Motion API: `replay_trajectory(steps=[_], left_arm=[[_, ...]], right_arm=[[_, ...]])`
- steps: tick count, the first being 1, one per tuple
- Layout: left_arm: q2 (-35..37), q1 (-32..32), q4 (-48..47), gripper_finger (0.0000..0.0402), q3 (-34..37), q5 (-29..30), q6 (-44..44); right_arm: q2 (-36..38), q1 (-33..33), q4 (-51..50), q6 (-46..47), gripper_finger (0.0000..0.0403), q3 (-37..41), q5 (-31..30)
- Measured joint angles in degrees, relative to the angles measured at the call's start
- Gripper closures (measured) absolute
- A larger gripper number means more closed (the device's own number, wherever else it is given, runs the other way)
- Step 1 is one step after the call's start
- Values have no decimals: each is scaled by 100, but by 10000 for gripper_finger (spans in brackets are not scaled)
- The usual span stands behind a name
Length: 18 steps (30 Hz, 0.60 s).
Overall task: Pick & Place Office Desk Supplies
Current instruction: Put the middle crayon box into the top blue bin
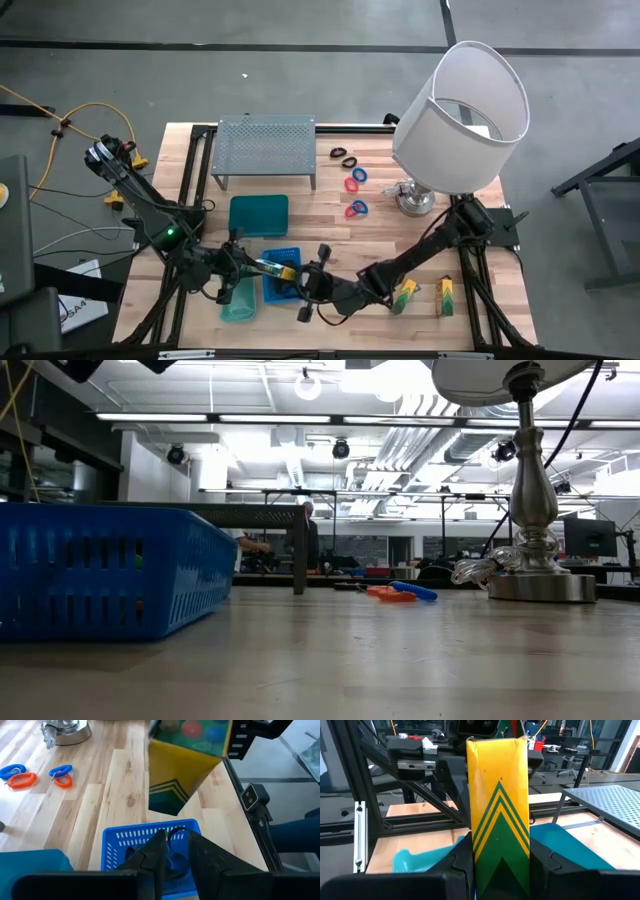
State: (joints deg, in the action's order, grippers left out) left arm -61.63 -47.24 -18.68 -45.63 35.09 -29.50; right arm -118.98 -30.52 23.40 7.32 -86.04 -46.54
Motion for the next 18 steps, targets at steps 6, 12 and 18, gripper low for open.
replay_trajectory(steps=[6, 12, 18], left_arm=[[0, 0, 95, 327, 0, -201, 114], [2, 0, 334, 325, 0, -348, 295], [2, 0, 402, 279, 0, -446, 298]], right_arm=[[0, -39, 0, 10, 305, 0, 0], [0, -62, 12, 13, 305, 0, 0], [0, -92, 94, 6, 305, 0, 0]])
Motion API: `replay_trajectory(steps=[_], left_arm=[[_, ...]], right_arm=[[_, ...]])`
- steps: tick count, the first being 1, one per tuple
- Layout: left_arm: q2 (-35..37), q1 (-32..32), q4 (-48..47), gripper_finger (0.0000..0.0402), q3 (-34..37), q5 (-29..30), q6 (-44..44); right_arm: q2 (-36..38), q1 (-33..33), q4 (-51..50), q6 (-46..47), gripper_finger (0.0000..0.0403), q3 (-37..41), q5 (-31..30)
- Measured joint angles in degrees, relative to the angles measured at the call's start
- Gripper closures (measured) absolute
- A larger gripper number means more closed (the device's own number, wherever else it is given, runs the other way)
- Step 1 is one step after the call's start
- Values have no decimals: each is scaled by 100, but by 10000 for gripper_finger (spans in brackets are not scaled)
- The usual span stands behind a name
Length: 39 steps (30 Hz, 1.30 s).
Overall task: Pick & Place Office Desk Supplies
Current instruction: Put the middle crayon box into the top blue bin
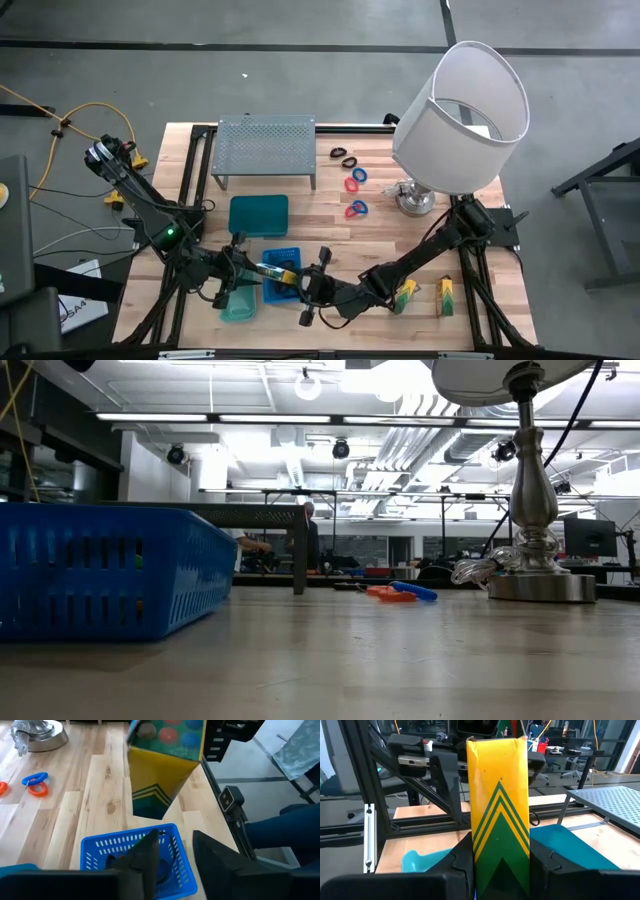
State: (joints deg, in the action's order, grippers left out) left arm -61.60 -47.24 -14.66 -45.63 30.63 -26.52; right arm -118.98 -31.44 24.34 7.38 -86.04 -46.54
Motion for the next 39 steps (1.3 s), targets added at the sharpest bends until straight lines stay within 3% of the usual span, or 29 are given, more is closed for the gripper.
replay_trajectory(steps=[8, 20, 39], left_arm=[[0, 52, 162, 225, 0, 60, 13], [0, 251, 963, 223, 0, -62, 893], [0, 286, 1845, 223, 2, -114, 1819]], right_arm=[[0, -28, 44, -7, 305, 0, 4], [0, -74, 103, -24, 305, 0, 2], [2, -70, 1098, -918, 305, 0, 48]])
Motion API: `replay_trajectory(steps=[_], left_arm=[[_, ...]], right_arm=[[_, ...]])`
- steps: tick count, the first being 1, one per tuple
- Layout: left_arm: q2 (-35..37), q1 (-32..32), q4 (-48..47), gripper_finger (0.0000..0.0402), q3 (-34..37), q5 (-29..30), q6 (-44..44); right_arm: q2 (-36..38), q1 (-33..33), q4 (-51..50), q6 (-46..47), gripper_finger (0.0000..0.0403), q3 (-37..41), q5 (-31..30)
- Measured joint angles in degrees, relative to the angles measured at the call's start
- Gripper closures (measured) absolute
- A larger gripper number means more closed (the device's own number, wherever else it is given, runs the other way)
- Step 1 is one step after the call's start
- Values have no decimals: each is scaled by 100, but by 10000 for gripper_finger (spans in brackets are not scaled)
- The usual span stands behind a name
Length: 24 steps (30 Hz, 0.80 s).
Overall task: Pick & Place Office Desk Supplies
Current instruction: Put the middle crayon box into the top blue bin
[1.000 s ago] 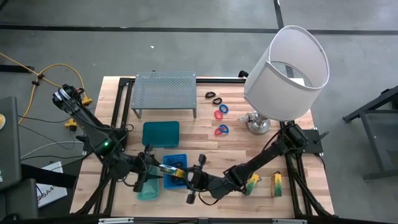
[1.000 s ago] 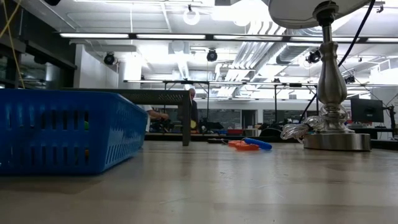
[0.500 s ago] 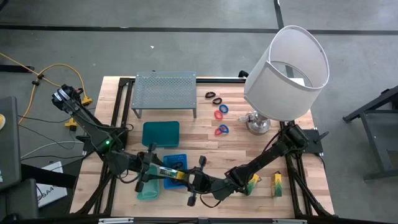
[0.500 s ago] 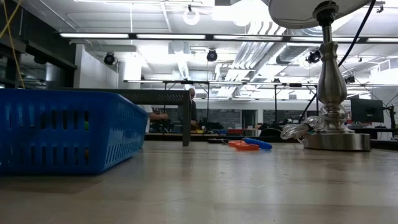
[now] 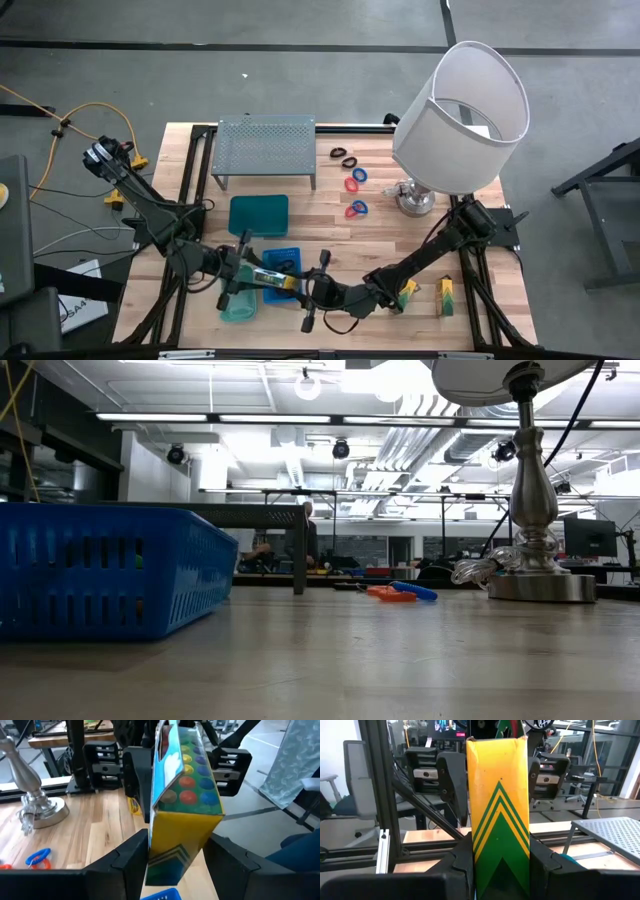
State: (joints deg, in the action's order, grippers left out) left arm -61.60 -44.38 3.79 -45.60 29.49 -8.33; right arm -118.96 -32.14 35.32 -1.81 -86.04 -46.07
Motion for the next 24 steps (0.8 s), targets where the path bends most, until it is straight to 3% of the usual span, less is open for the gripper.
replay_trajectory(steps=[9, 16, 24], left_arm=[[-87, 299, 145, 223, 0, -42, -5], [-359, 394, 629, 224, 0, -544, 318], [-409, 353, 738, 260, 7, -548, 501]], right_arm=[[0, 11, 98, -147, 305, 0, -25], [0, -7, 99, -149, 305, 0, 35], [0, -45, 97, -151, 305, 0, 11]])
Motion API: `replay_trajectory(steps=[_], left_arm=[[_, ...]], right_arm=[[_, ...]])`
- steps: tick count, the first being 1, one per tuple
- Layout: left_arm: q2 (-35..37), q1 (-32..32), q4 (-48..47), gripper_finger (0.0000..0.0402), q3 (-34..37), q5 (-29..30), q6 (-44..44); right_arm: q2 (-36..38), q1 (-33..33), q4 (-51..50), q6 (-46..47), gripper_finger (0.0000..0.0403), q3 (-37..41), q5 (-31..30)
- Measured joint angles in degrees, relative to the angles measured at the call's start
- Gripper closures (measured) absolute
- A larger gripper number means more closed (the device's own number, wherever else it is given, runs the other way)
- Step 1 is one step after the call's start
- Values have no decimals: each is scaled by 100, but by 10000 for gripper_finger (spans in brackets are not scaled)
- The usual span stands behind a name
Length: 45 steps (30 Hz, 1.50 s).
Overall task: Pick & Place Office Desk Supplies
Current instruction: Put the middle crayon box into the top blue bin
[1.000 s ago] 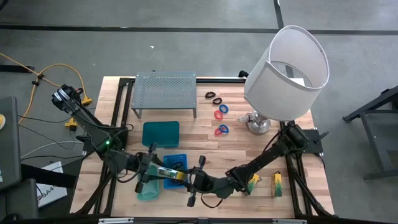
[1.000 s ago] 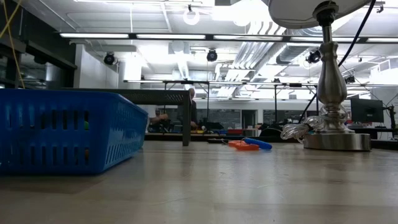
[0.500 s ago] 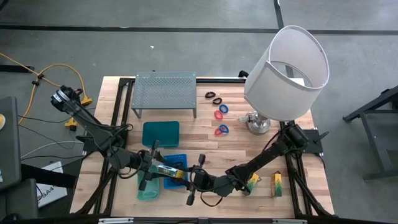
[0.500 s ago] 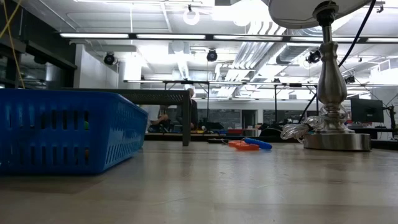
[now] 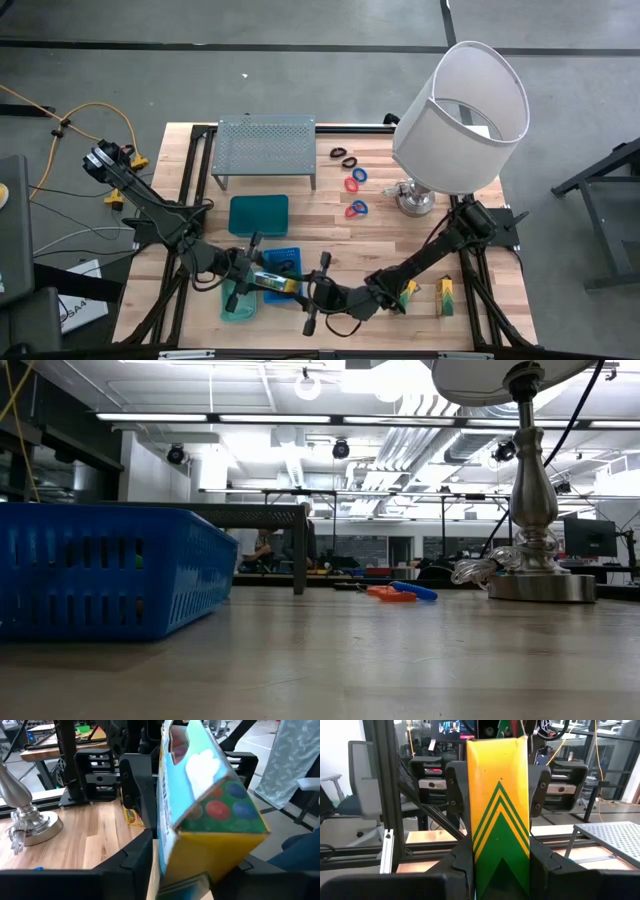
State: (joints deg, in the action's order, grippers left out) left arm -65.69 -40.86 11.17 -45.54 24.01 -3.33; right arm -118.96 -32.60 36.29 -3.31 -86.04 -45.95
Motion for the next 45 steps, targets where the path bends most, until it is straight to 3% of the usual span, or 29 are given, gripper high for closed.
replay_trajectory(steps=[17, 32, 41, 45], left_arm=[[2, -23, 70, 288, 2, 11, 10], [7, -22, 91, 290, 2, 23, -31], [7, -18, 12, 290, 0, 38, -307], [7, -29, -114, 287, -4, 33, -403]], right_arm=[[0, -5, 5, 39, 301, 0, -9], [0, -7, -8, 133, 193, 0, 11], [0, -40, -140, 9, 177, -3, -108], [0, -69, -451, 23, 176, -3, -708]])
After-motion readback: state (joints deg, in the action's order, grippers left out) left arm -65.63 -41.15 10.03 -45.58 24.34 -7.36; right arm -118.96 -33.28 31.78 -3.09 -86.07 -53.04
